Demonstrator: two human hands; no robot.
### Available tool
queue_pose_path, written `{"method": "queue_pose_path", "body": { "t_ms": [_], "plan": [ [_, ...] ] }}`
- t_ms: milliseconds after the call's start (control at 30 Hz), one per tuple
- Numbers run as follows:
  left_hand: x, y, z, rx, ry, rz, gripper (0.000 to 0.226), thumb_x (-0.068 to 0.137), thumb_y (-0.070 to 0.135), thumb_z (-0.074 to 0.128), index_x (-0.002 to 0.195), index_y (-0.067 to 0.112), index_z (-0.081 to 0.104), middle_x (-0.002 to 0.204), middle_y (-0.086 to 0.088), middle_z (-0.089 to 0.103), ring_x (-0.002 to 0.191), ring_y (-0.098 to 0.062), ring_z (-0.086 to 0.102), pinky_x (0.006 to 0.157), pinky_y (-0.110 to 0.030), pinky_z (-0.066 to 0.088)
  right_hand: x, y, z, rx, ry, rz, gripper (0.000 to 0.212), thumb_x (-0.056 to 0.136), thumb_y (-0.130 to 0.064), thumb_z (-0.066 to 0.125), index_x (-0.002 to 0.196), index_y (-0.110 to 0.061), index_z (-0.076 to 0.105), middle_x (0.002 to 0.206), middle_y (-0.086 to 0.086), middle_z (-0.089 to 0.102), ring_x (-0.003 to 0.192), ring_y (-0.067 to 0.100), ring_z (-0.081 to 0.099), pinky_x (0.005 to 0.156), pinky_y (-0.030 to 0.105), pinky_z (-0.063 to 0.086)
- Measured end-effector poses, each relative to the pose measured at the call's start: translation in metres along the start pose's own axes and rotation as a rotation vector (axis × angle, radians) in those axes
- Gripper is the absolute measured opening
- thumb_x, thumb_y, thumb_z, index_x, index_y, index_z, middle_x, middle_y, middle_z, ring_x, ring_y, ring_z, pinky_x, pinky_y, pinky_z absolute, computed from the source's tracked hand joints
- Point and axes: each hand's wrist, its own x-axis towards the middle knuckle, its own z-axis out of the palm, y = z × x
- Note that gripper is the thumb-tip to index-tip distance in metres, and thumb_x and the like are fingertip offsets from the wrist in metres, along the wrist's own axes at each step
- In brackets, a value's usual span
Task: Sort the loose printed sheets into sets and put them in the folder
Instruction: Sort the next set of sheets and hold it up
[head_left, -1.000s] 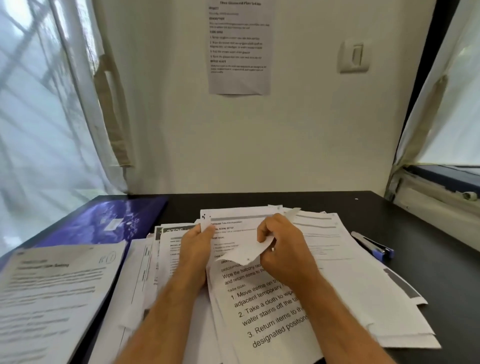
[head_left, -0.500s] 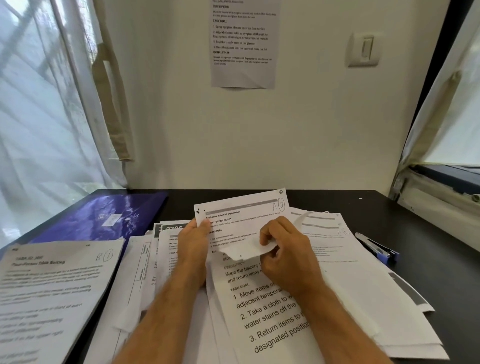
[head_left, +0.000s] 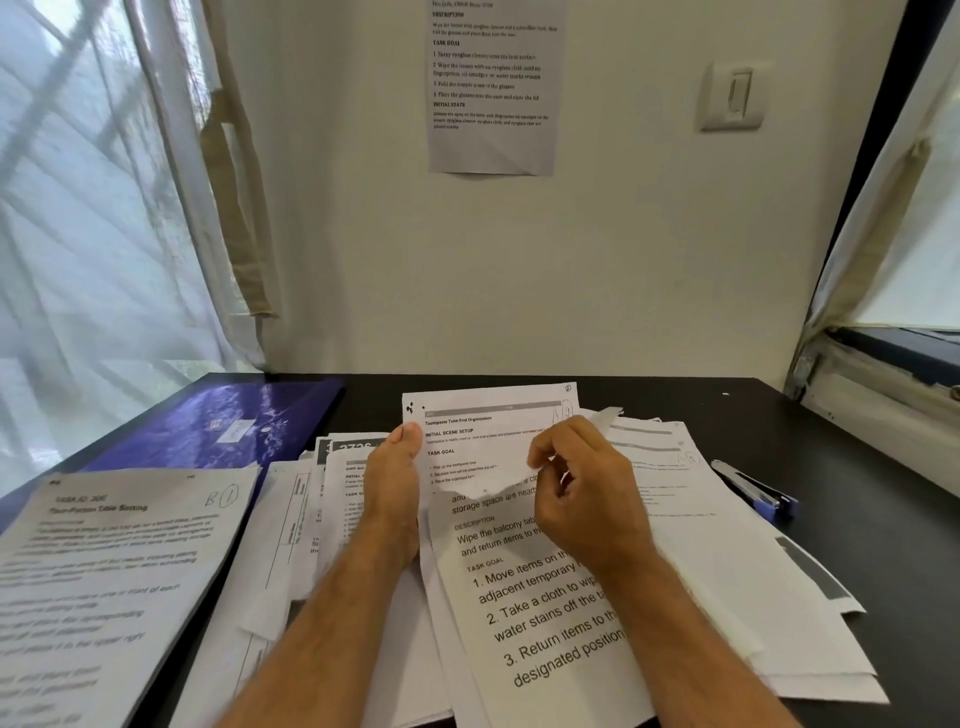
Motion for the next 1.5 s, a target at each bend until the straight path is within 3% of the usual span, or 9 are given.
{"method": "queue_pose_path", "body": {
  "t_ms": [367,500,633,767,833,933,1033,1200,1500],
  "plan": [
    [0.005,0.001,-0.004,-0.065,0.063,-0.009,0.022,0.105,0.032,0.047,0.104,0.024,0.067,0.090,-0.003,0.076,0.082,-0.024,0.074,0.071,-0.044,0.061,0.002,-0.001,-0.003,0.016,0.217,-0.027,0.012,0.069,0.004,0.052,0.073,-0.008,0.052,0.082,-0.004,0.048,0.070,0.003,0.040,0.057,0.010,0.038],
    [-0.003,0.002,-0.004,-0.059,-0.161,0.072,0.035,0.106,0.029,0.037,0.118,0.015,0.066,0.109,-0.011,0.075,0.098,-0.032,0.073,0.081,-0.050,0.061,-0.001,-0.003,-0.001,0.059,0.141,0.050,0.026,0.073,0.009,0.062,0.095,-0.006,0.058,0.093,-0.003,0.054,0.079,0.005,0.052,0.066,0.008,0.047],
    [-0.016,0.005,-0.003,0.147,-0.431,0.151,0.041,0.094,0.033,0.049,0.105,0.000,0.071,0.106,-0.024,0.072,0.100,-0.043,0.069,0.083,-0.051,0.059,-0.001,-0.002,0.002,0.068,0.015,0.142,0.051,0.084,0.001,0.068,0.130,-0.015,0.055,0.108,-0.008,0.049,0.095,0.000,0.059,0.072,0.004,0.050],
    [-0.016,0.004,-0.008,0.208,-0.547,0.106,0.051,0.085,0.036,0.052,0.105,-0.007,0.071,0.109,-0.028,0.070,0.102,-0.046,0.065,0.093,-0.052,0.050,0.000,0.001,0.000,-0.008,0.007,0.169,0.022,0.080,-0.001,0.075,0.096,-0.014,0.068,0.117,-0.003,0.046,0.090,0.015,0.063,0.067,0.006,0.052],
    [-0.013,0.009,-0.010,0.269,-0.492,0.141,0.047,0.091,0.040,0.050,0.105,0.003,0.076,0.110,-0.015,0.074,0.105,-0.031,0.069,0.097,-0.041,0.054,-0.001,0.003,-0.005,-0.003,0.028,0.186,0.019,0.075,0.001,0.078,0.081,-0.011,0.064,0.116,-0.003,0.046,0.085,0.011,0.060,0.067,0.005,0.050],
    [0.007,0.011,-0.026,0.947,-0.144,0.381,0.025,0.095,0.032,0.063,0.118,0.028,0.072,0.120,0.006,0.070,0.114,-0.014,0.064,0.095,-0.028,0.051,-0.003,0.010,-0.010,0.058,0.009,0.172,0.022,0.072,-0.004,0.079,0.076,-0.013,0.059,0.099,-0.004,0.060,0.084,0.010,0.061,0.063,0.018,0.054],
    [0.030,0.003,-0.048,1.563,0.007,0.245,0.065,0.087,0.048,0.070,0.145,0.032,0.046,0.148,-0.002,0.050,0.136,-0.024,0.044,0.118,-0.048,0.031,-0.007,0.011,-0.010,0.077,-0.114,0.259,0.032,0.070,-0.008,0.085,0.076,-0.018,0.056,0.087,-0.005,0.065,0.082,0.013,0.063,0.058,0.027,0.056],
    [0.033,-0.001,-0.052,1.612,0.090,0.038,0.111,0.073,0.079,0.064,0.158,0.027,0.014,0.164,-0.015,0.018,0.152,-0.035,0.014,0.121,-0.057,0.002,-0.007,0.009,-0.007,0.062,-0.206,0.314,0.029,0.072,-0.002,0.081,0.075,-0.019,0.058,0.082,-0.006,0.064,0.076,0.014,0.062,0.055,0.027,0.054],
    [0.028,0.002,-0.047,1.551,0.164,0.025,0.114,0.067,0.075,0.073,0.154,0.022,0.021,0.155,-0.010,0.036,0.141,-0.033,0.033,0.112,-0.053,0.026,-0.007,0.003,-0.002,0.112,-0.247,0.312,0.022,0.076,0.006,0.070,0.078,-0.014,0.064,0.079,-0.008,0.063,0.067,0.005,0.058,0.055,0.013,0.047]
  ]
}}
